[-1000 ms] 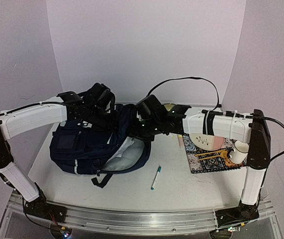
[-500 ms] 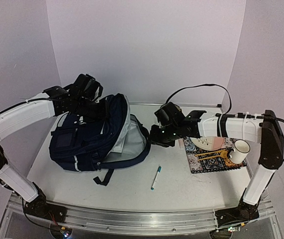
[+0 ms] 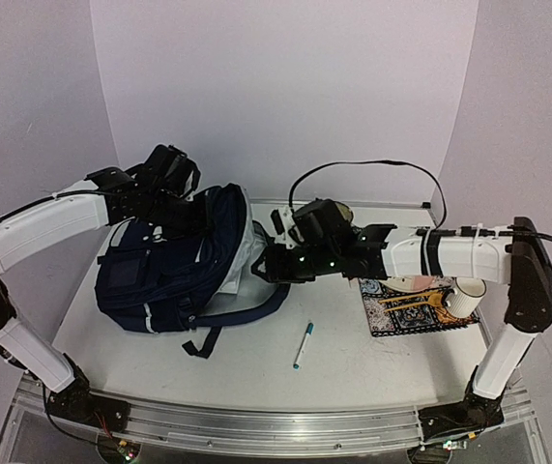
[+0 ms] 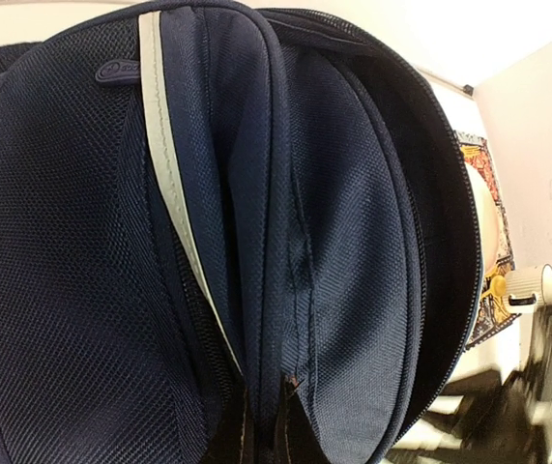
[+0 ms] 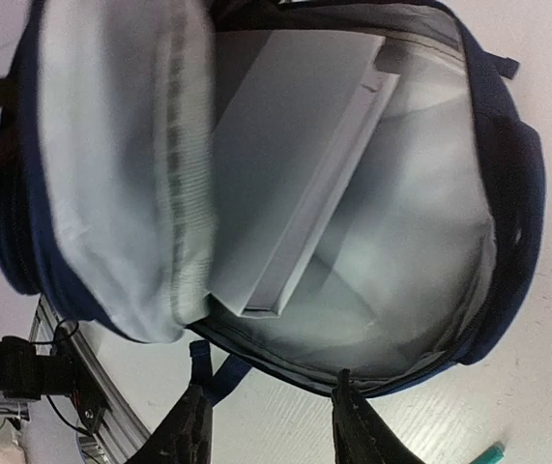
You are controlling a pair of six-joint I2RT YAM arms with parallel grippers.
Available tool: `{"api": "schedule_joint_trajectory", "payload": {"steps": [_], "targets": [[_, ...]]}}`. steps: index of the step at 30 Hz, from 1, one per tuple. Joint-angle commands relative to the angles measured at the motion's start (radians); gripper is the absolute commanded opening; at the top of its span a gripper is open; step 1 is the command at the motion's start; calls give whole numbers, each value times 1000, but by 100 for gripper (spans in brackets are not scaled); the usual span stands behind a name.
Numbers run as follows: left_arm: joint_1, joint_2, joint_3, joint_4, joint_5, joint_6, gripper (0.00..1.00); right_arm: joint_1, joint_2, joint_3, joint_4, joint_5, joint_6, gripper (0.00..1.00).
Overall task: Pack the student bag
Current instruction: Adjust the student bag at the center of the board.
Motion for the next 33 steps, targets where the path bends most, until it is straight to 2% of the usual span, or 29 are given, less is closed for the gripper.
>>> {"api": "schedule_joint_trajectory", "payload": {"steps": [1,9,12,19,25,33], "targets": [[5,25,64,91,14,1,0,65,-4,-52,100,24,-81,45],[5,31,-12,92,74,-12,0,96,-26,-19,83,244,13,47],[4,25,-39,92,115,-17,0,96,-27,3,54,270,23,48],[4,33,-25,100,104,-23,0,122,26,33,38,230,22,47],[4,111,44,121,105,-9,0,181,99,-16,186,179,-39,48],[5,145,51,229,249,-101,0,253,231,-23,379,145,-110,47]]}}
